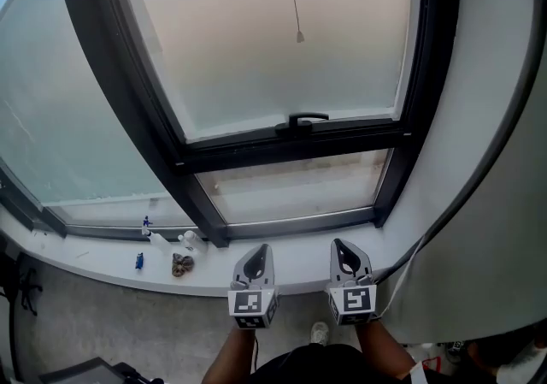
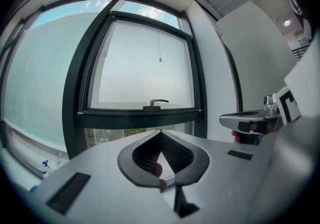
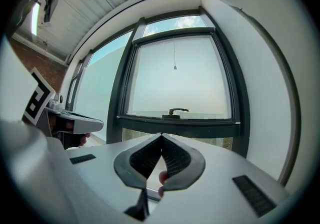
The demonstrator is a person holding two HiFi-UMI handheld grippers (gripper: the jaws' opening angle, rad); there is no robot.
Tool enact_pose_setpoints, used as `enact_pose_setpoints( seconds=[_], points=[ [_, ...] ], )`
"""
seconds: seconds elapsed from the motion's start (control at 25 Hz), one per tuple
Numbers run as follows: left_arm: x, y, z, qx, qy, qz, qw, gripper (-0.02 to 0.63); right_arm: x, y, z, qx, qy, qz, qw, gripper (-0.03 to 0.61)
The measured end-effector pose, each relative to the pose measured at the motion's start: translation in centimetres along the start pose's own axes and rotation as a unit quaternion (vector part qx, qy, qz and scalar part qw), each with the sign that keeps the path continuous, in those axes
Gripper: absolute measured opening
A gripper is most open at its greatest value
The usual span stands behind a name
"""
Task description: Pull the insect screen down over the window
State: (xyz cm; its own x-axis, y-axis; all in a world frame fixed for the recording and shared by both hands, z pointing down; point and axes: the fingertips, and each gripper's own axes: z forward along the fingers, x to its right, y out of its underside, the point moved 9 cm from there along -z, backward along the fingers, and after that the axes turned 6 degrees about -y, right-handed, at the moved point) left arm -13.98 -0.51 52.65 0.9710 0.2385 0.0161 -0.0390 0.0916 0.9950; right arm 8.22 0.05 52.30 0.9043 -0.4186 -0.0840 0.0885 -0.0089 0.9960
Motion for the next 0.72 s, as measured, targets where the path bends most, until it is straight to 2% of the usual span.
enact_pose_setpoints(
  seconds=[0.2, 0.4, 0.56, 0.72],
  points=[
    [0.5, -0.8, 3.3, -0.009, -0.015, 0.006, 0.9998, 0.002, 2.7, -0.2, 2.8, 0.005, -0.011, 0.001, 1.000, 0.002],
    [0.2, -1.6, 6.0, -0.014, -0.046, -0.008, 0.9988, 0.002, 4.8, 0.5, 5.1, -0.003, -0.030, -0.012, 0.999, 0.002],
    [-0.2, -1.0, 8.2, -0.006, -0.041, -0.016, 0.9990, 0.002, 5.8, 0.7, 7.1, 0.000, -0.047, -0.034, 0.998, 0.002],
    [-0.7, -0.1, 10.5, -0.011, -0.031, -0.008, 0.9994, 0.002, 6.0, 0.9, 8.8, -0.001, -0.053, -0.030, 0.998, 0.002]
  ],
)
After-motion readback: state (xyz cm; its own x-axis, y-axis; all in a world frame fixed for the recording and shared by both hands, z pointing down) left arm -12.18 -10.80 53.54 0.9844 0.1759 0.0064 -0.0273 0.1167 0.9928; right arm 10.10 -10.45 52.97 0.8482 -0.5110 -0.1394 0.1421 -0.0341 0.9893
